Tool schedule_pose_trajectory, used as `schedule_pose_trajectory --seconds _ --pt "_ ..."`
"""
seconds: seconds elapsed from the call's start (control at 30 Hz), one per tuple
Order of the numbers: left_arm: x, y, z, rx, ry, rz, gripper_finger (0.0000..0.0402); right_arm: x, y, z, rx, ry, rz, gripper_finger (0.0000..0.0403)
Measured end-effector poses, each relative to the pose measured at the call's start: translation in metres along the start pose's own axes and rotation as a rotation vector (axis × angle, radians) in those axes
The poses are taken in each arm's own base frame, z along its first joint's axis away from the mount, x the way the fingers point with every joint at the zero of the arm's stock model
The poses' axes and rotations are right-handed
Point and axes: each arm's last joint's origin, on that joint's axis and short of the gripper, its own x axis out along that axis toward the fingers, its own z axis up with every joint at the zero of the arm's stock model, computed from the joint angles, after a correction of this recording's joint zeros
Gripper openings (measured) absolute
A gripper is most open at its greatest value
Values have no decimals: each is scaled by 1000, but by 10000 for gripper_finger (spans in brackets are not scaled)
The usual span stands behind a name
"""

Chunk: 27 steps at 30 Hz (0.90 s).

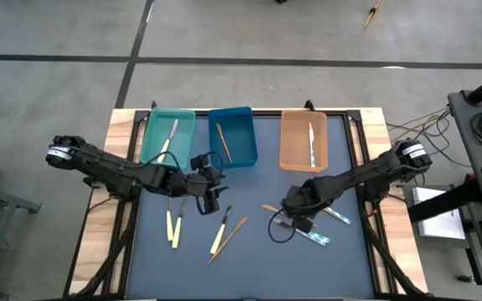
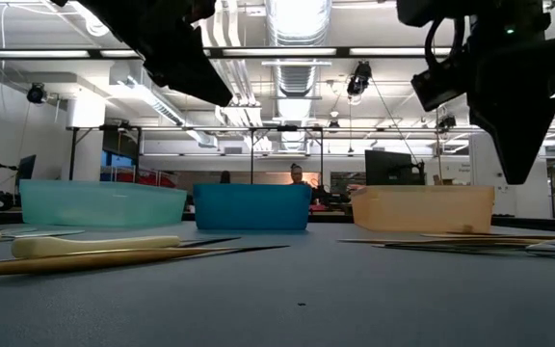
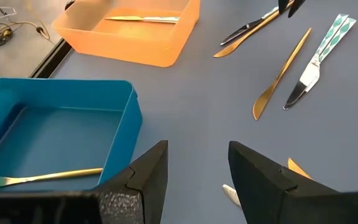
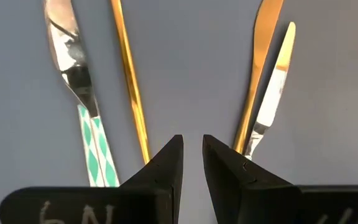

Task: Sort silverware by color (type)
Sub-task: Put the gold table knife into the blue bin

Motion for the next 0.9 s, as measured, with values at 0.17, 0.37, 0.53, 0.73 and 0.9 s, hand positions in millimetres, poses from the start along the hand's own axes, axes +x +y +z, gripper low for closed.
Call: schedule_pose_trajectory --seconds 0.17,0.37,0.53,0.73,0.9 --pt "0 0 0 5 0 0 150 0 1 -1 -49 15 20 54" --pt "0 0 0 4 0 0 150 0 5 -4 -98 28 44 54" --pt "0 0 0 15 0 0 150 0 9 -3 -78 1 72 54" --pt "0 2 0 23 -10 51 150 0 14 1 -72 -37 120 54" --pt "0 2 0 23 -15 75 150 -1 15 2 -70 -58 135 54"
